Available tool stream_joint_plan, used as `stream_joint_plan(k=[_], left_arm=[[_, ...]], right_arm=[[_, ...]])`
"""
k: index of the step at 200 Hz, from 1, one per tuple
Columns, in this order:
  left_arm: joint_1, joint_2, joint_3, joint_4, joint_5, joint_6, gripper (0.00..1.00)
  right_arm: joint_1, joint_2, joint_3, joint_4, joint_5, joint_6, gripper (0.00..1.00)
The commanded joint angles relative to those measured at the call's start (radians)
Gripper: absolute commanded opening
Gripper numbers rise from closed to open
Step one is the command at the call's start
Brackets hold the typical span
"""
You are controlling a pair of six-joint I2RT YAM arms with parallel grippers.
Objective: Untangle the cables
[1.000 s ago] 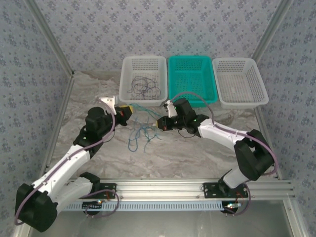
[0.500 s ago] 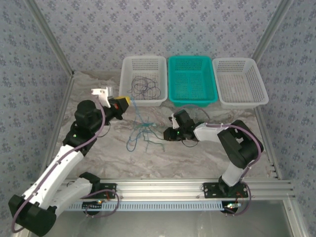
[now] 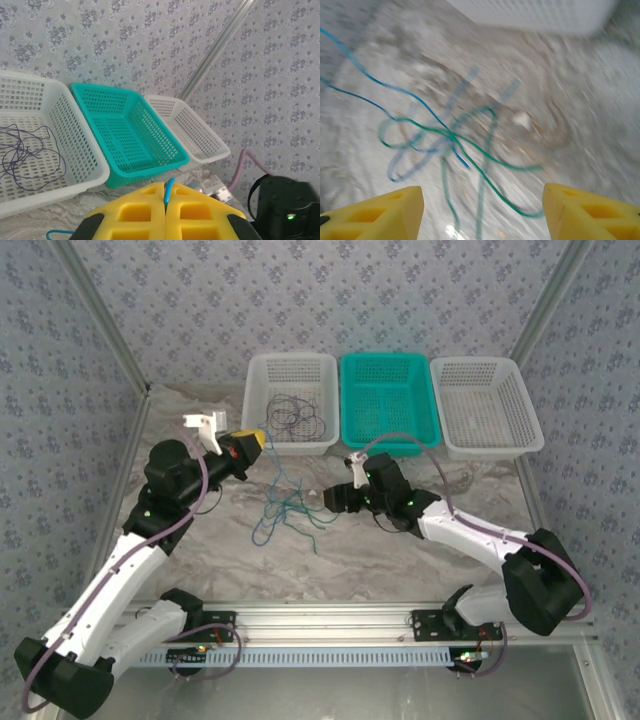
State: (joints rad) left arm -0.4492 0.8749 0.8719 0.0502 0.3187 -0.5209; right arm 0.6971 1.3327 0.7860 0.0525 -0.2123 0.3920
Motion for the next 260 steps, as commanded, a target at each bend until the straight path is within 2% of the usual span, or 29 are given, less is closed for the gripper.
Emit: stream_joint_plan(k=[1,27,51,72,84,99,113,121,130,156,187,209,217,260], left_arm=[[-0.013,-0.003,0.045,-0.001,0.026,0.003,0.00],[-0.017,-0.001,0.046,-0.006,0.015,0.000,0.00],[-0.027,-0.003,0.027,0.017,0.013,-0.024,0.00],[-0.040,-0.013,0.021,0.013,-0.004,-0.024,0.00],[-0.045,-0.019,0.013,0.021,-0.014,-0.030,0.00],[-0.051,-0.022,0.009,0.032,-0.014,-0.036,0.00],[-0.054,-0.019,0.007,0.022,-0.021,-0.032,0.00],[-0.053,-0.019,0.004,0.018,-0.030,-0.028,0.01],[-0.053,-0.016,-0.003,0.019,-0.038,-0.028,0.08],[-0.054,-0.014,-0.041,0.051,-0.044,-0.040,0.43],[-0.057,-0.027,-0.089,0.059,-0.052,-0.053,0.68],[-0.058,-0.047,-0.130,0.071,-0.059,-0.071,0.95],[-0.060,-0.053,-0.146,0.083,-0.058,-0.080,0.99],[-0.087,-0.057,-0.231,0.101,-0.084,-0.100,0.99]], right_arm=[[0.040,-0.004,0.083,0.136,-0.058,-0.078,0.68],[0.086,0.055,0.167,0.290,-0.087,-0.087,0.70],[0.113,0.149,0.276,0.318,-0.099,-0.088,0.70],[0.125,0.223,0.337,0.321,-0.119,-0.080,0.64],[0.131,0.254,0.359,0.314,-0.120,-0.077,0.51],[0.130,0.276,0.375,0.296,-0.119,-0.065,0.23],[0.130,0.268,0.376,0.284,-0.102,-0.054,0.02],[0.131,0.259,0.377,0.273,-0.093,-0.048,0.00],[0.130,0.246,0.375,0.267,-0.097,-0.046,0.00],[0.127,0.213,0.385,0.225,-0.080,-0.036,0.00],[0.074,0.165,0.386,0.233,-0.076,0.072,0.00],[0.039,0.135,0.397,0.238,-0.085,0.119,0.00],[0.030,0.123,0.433,0.238,-0.087,0.123,0.00],[0.009,0.094,0.515,0.190,-0.072,0.120,0.00]])
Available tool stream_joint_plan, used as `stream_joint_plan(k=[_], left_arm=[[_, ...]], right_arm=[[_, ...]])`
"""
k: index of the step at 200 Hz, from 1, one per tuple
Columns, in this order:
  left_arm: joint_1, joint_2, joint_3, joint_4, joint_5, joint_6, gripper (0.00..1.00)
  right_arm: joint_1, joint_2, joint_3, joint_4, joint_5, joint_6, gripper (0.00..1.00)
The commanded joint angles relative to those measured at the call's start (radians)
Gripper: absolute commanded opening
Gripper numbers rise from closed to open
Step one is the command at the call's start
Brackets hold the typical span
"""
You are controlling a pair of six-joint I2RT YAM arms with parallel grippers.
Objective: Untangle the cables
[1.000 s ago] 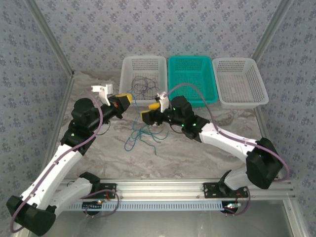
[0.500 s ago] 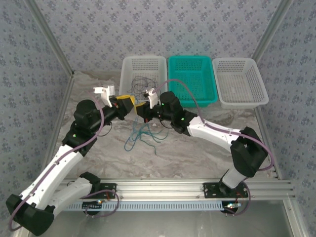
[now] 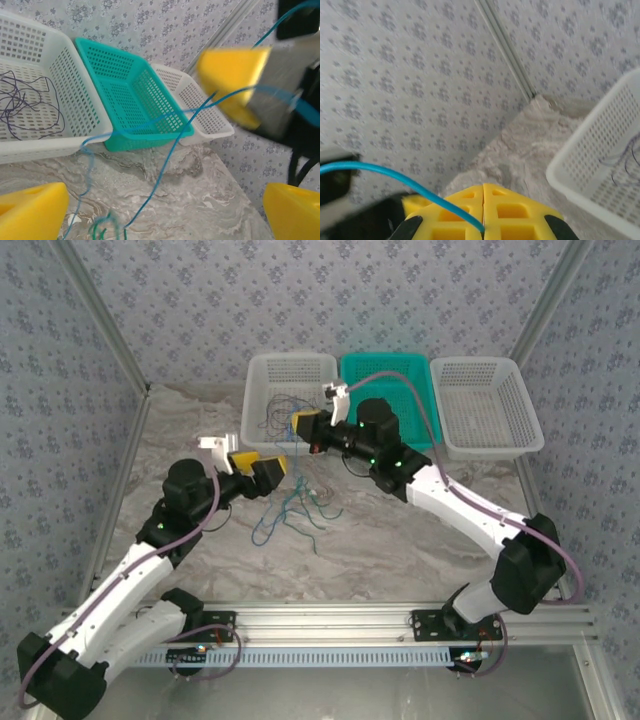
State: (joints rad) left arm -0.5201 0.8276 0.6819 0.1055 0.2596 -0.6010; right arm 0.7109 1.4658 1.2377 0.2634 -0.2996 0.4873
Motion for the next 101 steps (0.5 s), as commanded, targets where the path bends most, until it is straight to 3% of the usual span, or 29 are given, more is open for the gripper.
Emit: stream_joint_plan(k=[1,52,101], left_arm=[[-0.015,-0.009,-0.043,0.047,-0.025,-0.020,0.99],[-0.073,0.102,-0.126,0.125,-0.004,-0.040,0.99],[-0.093,0.261,-0.066,0.152,-0.054,0.068,0.99]], right_arm=[[-0.006,-0.039,0.064,-0.022,0.015,0.024,0.00],[-0.008,-0.054,0.104,-0.045,0.007,0.032,0.00],[0.006,-0.070,0.126,-0.058,-0.015,0.040,0.00]])
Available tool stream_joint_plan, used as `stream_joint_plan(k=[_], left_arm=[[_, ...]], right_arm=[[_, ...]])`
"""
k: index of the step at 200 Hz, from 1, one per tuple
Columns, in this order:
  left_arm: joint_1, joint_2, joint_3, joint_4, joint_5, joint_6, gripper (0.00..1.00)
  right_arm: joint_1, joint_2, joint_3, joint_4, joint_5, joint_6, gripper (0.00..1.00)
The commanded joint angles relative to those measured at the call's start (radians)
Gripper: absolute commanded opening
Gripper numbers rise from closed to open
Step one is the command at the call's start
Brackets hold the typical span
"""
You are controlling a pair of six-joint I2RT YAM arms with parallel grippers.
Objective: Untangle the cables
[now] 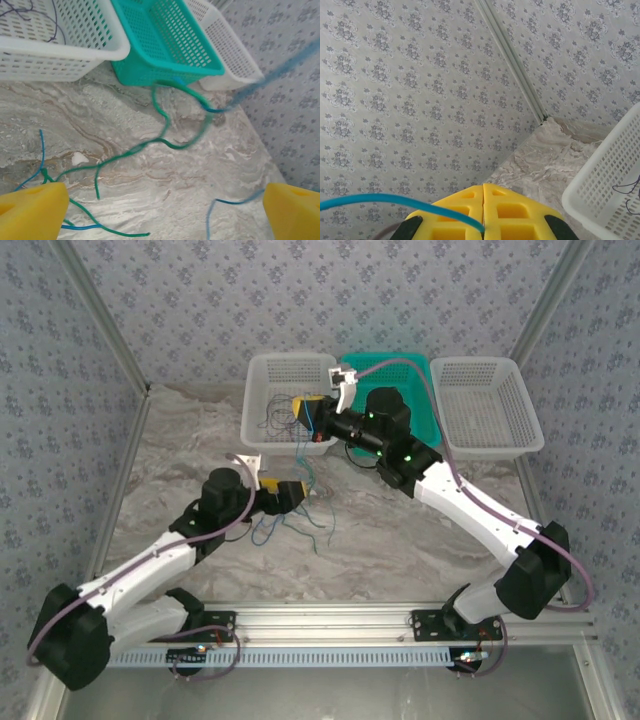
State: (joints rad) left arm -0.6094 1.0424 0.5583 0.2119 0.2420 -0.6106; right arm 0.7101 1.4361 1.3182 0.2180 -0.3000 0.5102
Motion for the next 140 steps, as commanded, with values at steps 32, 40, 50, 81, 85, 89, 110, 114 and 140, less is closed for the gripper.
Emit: stream_joint_plan(k=[32,40,50,81,85,89,110,114,140], left_arm=[[-0.003,0.124,0.101,0.123,0.064,0.131,0.99],[-0.005,0.159,0.100,0.175,0.125,0.130,0.99],[-0.013,0.207,0.109,0.217,0.175,0.120,0.95],[-0.050,0.315,0.134,0.236,0.090,0.094,0.62],[-0.050,0.322,0.134,0.238,0.076,0.086,0.54],[-0.050,0.327,0.133,0.239,0.063,0.079,0.42],[-0.050,0.329,0.126,0.232,0.003,0.056,0.05],[-0.050,0.326,0.122,0.232,-0.002,0.056,0.01],[-0.049,0.296,0.099,0.192,-0.044,0.060,0.00]], right_arm=[[0.008,-0.072,0.039,-0.024,-0.004,0.029,0.00],[0.008,-0.076,0.035,-0.019,-0.003,0.039,0.00],[0.009,-0.079,0.031,-0.008,-0.006,0.054,0.00],[0.008,-0.079,0.027,0.005,-0.009,0.075,0.00],[0.008,-0.080,0.028,0.004,-0.009,0.077,0.00],[0.007,-0.081,0.027,0.002,-0.009,0.077,0.00],[-0.008,-0.094,0.027,-0.025,0.004,0.074,0.00],[-0.012,-0.100,0.028,-0.036,0.012,0.073,0.00],[-0.070,-0.132,0.005,-0.104,0.082,0.087,0.00]])
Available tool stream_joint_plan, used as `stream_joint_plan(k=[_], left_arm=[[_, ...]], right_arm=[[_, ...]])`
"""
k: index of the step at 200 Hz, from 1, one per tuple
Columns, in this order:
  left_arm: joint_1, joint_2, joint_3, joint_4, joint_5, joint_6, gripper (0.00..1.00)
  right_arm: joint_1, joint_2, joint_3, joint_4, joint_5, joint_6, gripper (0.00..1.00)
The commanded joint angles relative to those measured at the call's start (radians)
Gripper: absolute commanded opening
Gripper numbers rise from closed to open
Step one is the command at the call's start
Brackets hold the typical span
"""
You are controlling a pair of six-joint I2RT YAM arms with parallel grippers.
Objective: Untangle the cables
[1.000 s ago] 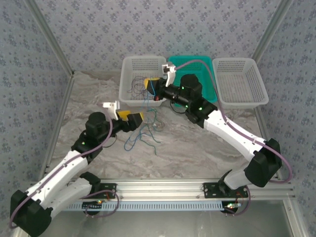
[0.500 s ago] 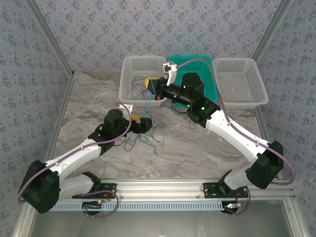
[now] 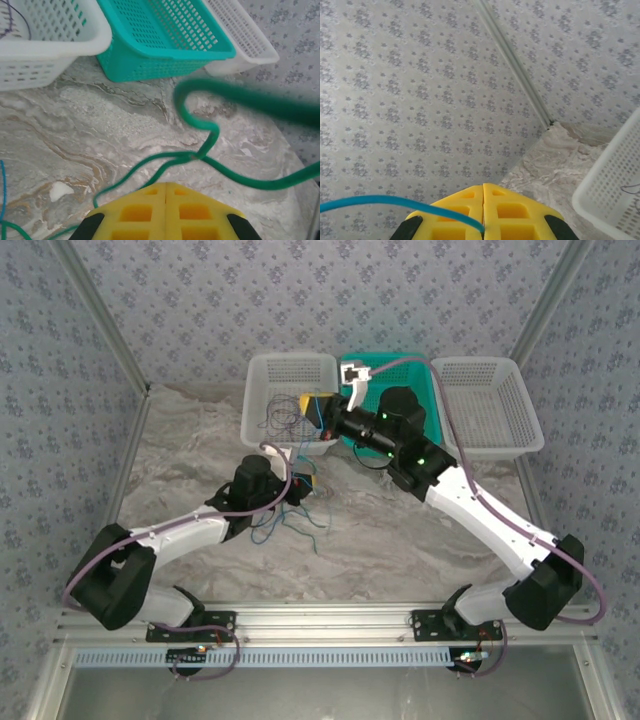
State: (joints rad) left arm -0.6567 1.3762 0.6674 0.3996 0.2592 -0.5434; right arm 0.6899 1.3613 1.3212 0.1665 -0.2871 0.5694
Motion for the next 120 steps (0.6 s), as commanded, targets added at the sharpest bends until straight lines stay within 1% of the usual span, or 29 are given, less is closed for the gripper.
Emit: stream_joint_plan(k=[1,33,45,56,83,98,105,113,120], left_arm=[[-0.003,-0.039,-0.011,0.002,-0.063,-0.007,0.00],[-0.001,-0.080,-0.053,-0.085,-0.169,-0.017,0.00],[0.006,-0.098,-0.081,-0.088,-0.192,-0.033,0.00],[0.018,-0.112,-0.108,-0.074,-0.195,-0.048,0.00],[0.046,-0.131,-0.136,-0.080,-0.194,-0.064,0.00],[0.052,-0.129,-0.137,-0.066,-0.156,-0.053,0.00],[0.052,-0.129,-0.134,-0.051,-0.127,-0.044,0.00],[0.052,-0.131,-0.131,-0.031,-0.090,-0.036,0.07],[0.052,-0.133,-0.127,-0.014,-0.057,-0.027,0.16]], right_arm=[[-0.053,-0.058,-0.001,-0.053,0.071,0.030,0.00],[-0.182,-0.122,-0.065,-0.068,0.110,0.098,0.00],[-0.223,-0.149,-0.083,-0.087,0.134,0.112,0.00],[-0.259,-0.168,-0.096,-0.104,0.144,0.122,0.00],[-0.320,-0.194,-0.111,-0.126,0.116,0.129,0.00],[-0.326,-0.191,-0.114,-0.110,0.057,0.127,0.00],[-0.324,-0.185,-0.114,-0.089,-0.001,0.115,0.00],[-0.322,-0.176,-0.113,-0.070,-0.069,0.097,0.00],[-0.318,-0.169,-0.107,-0.071,-0.103,0.081,0.00]])
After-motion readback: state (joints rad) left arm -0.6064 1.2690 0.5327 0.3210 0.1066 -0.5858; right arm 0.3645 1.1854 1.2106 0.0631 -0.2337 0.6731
